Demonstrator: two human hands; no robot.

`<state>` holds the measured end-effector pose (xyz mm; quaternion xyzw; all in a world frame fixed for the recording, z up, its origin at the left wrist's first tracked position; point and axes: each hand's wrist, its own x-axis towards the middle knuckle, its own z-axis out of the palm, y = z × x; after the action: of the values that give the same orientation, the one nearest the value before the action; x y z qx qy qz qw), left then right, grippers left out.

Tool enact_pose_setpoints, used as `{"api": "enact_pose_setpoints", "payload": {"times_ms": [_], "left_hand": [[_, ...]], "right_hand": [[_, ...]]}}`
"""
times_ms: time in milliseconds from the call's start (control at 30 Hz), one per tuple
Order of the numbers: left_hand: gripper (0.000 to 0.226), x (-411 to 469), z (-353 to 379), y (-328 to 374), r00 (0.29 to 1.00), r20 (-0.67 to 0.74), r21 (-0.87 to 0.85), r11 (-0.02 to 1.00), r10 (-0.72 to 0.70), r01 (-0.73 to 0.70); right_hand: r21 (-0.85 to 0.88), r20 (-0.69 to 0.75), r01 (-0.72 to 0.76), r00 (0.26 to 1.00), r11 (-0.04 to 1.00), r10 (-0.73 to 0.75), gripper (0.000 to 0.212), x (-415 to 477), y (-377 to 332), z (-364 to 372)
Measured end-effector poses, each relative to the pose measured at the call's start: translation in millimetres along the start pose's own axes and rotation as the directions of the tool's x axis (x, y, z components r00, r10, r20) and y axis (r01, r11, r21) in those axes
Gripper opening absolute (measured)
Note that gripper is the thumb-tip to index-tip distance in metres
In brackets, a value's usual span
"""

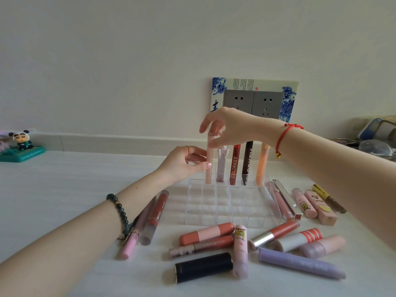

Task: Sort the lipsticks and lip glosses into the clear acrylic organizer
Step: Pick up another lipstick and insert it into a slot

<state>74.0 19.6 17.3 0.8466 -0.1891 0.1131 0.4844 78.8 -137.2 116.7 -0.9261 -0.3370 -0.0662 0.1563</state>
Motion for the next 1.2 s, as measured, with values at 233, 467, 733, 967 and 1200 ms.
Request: {"api": "enact_pose_setpoints", "payload": {"times_ms": [233,467,733,967,1200], "left_hand": [[0.024,-1.9,-3.0,1.2,1.0,-0.02,0.016,1.0,-0.009,0.009],[0.027,-13.0,-10.6,7.1,0.997,-0.074,0.004,1.0,0.015,-0.015],[0.02,-33.3,-25.3,26.5,0.978,-0.175,0.046,0.993,0.115,-0.108],[0.01,-41.0,15.7,61.9,0.971,-0.094,0.123,0.971,0.219,-0.207],[0.014,-41.0,70.3,79.5,0.962,0.113,0.152,0.953,0.247,-0.262]], "right_hand": [[0.013,-0.026,0.008,1.0,1.0,-0.008,0.035,-5.8,2.8,-6.7],[-0.001,-0.096,0.023,0.995,1.0,-0.023,0.049,-23.1,11.0,-23.7],[0.058,-0.183,-0.063,0.98,0.996,0.072,0.052,-66.2,46.8,-53.8],[0.078,-0.185,-0.139,0.971,0.987,0.151,0.047,-103.3,80.0,-60.8],[0.099,-0.145,-0.199,0.966,0.975,0.212,0.041,-131.8,109.1,-48.9]]}}
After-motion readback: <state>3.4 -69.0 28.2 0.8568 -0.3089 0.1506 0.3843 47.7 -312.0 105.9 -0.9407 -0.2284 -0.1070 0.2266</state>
